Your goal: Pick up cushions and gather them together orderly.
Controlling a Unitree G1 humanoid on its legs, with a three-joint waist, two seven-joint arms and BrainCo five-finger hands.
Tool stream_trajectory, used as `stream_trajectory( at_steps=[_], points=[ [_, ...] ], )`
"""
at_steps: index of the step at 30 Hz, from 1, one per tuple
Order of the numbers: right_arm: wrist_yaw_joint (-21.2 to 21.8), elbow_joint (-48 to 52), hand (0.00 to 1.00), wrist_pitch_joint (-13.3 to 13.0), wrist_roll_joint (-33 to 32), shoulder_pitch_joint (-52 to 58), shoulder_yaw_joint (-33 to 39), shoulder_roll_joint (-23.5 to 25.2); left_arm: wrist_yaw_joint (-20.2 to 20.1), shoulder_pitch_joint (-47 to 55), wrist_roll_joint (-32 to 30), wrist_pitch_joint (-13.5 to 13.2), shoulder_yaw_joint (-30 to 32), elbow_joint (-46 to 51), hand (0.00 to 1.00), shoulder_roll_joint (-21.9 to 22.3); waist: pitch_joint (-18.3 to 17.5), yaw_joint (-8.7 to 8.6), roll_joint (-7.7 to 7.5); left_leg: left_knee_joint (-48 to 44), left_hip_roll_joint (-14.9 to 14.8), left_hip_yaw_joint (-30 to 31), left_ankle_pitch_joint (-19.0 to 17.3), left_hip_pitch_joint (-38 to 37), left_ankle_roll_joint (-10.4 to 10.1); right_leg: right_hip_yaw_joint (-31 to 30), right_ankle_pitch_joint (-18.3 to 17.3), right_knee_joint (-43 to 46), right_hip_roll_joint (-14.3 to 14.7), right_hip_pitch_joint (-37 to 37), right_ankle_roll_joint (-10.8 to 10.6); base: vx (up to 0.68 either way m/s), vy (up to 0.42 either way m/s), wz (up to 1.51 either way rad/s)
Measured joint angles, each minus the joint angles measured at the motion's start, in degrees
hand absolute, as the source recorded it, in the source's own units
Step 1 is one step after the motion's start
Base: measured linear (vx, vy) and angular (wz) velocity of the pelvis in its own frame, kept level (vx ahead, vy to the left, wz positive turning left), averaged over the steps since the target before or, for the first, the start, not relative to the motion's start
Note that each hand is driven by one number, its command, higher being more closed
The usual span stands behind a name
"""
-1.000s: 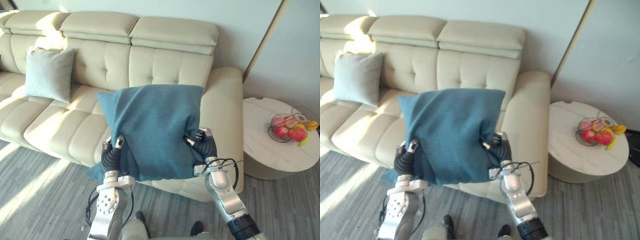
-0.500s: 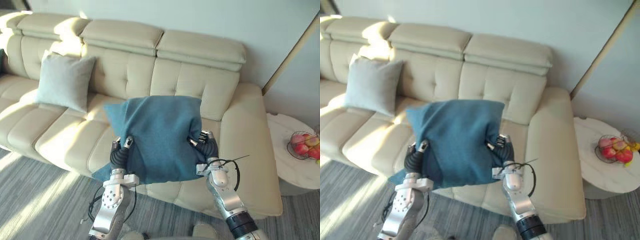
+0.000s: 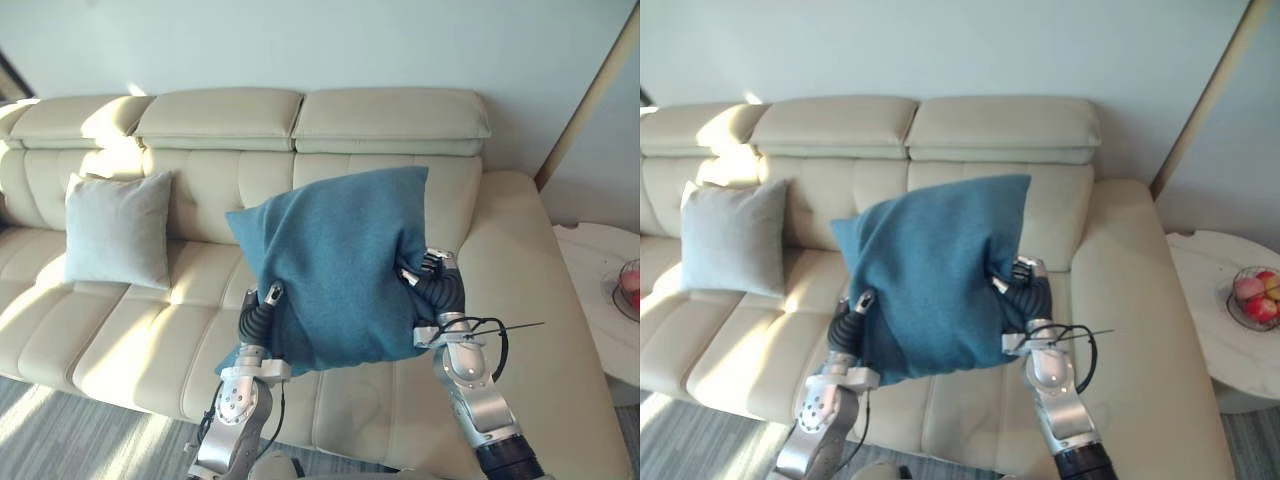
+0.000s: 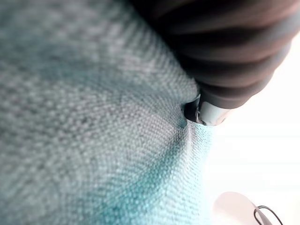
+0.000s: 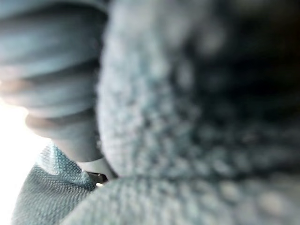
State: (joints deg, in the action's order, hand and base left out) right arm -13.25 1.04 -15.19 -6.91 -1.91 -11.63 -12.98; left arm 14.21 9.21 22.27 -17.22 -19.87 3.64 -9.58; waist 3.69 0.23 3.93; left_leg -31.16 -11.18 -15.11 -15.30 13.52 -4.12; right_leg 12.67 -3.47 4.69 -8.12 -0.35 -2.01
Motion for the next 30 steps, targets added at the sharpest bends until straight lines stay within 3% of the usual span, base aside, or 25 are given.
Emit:
stream_trajectory(
  at_steps=[1,2,3,4,5,6,8,12,16,25,30],
  points=[
    [0.0,-0.1,1.0,0.0,0.0,0.0,0.0,0.0,0.0,0.2,0.0,0.0,0.0,0.1,1.0,0.1,0.0,-0.04,0.3,4.4,0.2,1.1,1.5,-0.6,0.0,-0.8,-0.2,0.4,0.0,0.0,-0.6,0.2,0.343,-1.02],
    [0.1,-0.4,1.0,-0.1,0.0,-0.2,0.0,-0.5,-0.1,1.4,0.0,0.1,0.2,0.9,1.0,1.0,-0.1,-0.03,3.34,16.3,-0.7,6.6,11.1,-3.1,-4.2,-4.1,-1.2,1.2,1.9,-0.5,-3.1,0.19,0.369,-0.99],
    [0.5,-2.9,1.0,0.2,0.1,-0.1,-0.1,1.4,-0.1,2.5,0.0,0.3,1.0,1.0,1.0,0.9,-0.3,-0.24,1.05,16.8,1.1,6.3,10.7,-4.8,-4.0,-7.3,-1.1,0.8,0.4,-0.7,-4.3,0.21,0.322,-0.96],
    [0.6,-3.2,1.0,0.2,0.1,-0.1,-0.1,1.8,-0.1,2.6,0.0,0.3,1.2,1.5,1.0,0.8,-0.2,-0.29,0.23,17.3,1.9,6.7,10.4,-5.1,-3.8,-8.0,-0.7,0.7,0.2,-1.0,-4.2,0.22,0.258,-0.6],
    [0.9,-4.0,1.0,0.2,0.1,-0.2,-0.1,2.4,-0.1,2.6,0.0,0.3,1.6,1.8,1.0,0.7,-0.1,-0.52,-1.93,17.8,3.6,5.4,9.9,-5.3,-3.0,-8.9,-0.7,-0.2,-1.4,-1.2,-4.7,0.19,0.18,-0.37],
    [1.2,-5.0,1.0,0.5,0.1,-0.2,-0.1,3.0,-0.1,3.2,0.0,0.6,1.9,1.8,1.0,0.7,-0.1,-0.69,-2.89,17.8,4.5,4.7,9.9,-5.9,-2.9,-10.2,-0.1,-1.0,-2.1,-1.1,-4.8,0.15,0.173,-0.35],
    [1.9,-6.4,1.0,0.7,0.1,-0.2,-0.1,4.0,-0.1,4.5,0.0,0.8,2.4,1.8,1.0,0.7,-0.1,-0.56,-3.05,18.4,5.1,4.7,9.9,-7.7,-2.8,-10.8,-0.1,-1.1,-2.5,-0.1,-4.7,0.08,0.054,-0.25],
    [3.3,-6.8,1.0,1.1,0.1,0.3,-0.3,3.9,-0.6,7.0,0.0,0.9,3.0,2.8,1.0,1.5,-0.8,-0.16,-1.59,23.6,5.2,4.5,10.0,-11.7,-2.7,-12.0,-0.3,-1.5,-1.6,0.5,-4.7,0.02,-0.016,-0.21],
    [3.5,-6.8,1.0,1.1,0.3,2.3,-0.1,3.5,-0.9,7.4,-0.8,1.7,3.0,4.0,1.0,2.2,-1.9,-0.5,-0.15,29.5,4.3,4.5,12.9,-13.8,-3.3,-12.4,0.4,-3.4,0.0,0.1,-4.0,-0.02,-0.08,-0.14],
    [2.4,-6.9,1.0,1.2,3.4,2.8,0.1,3.6,-0.8,6.4,-2.0,1.9,4.2,5.2,1.0,4.1,-2.2,-0.83,-0.81,34.1,3.8,3.9,15.6,-12.7,-3.5,-12.5,2.9,-5.3,0.9,-2.2,-3.8,0.0,-0.018,-0.06],
    [0.2,-12.0,1.0,1.7,4.7,-7.9,0.1,3.9,1.4,-4.4,-3.1,1.9,6.9,4.0,1.0,3.5,1.2,-0.39,-1.73,34.1,3.9,4.5,18.6,-3.9,-2.8,-11.8,6.4,-6.0,0.9,-10.3,-3.6,-0.13,0.0,0.03]
  ],
)
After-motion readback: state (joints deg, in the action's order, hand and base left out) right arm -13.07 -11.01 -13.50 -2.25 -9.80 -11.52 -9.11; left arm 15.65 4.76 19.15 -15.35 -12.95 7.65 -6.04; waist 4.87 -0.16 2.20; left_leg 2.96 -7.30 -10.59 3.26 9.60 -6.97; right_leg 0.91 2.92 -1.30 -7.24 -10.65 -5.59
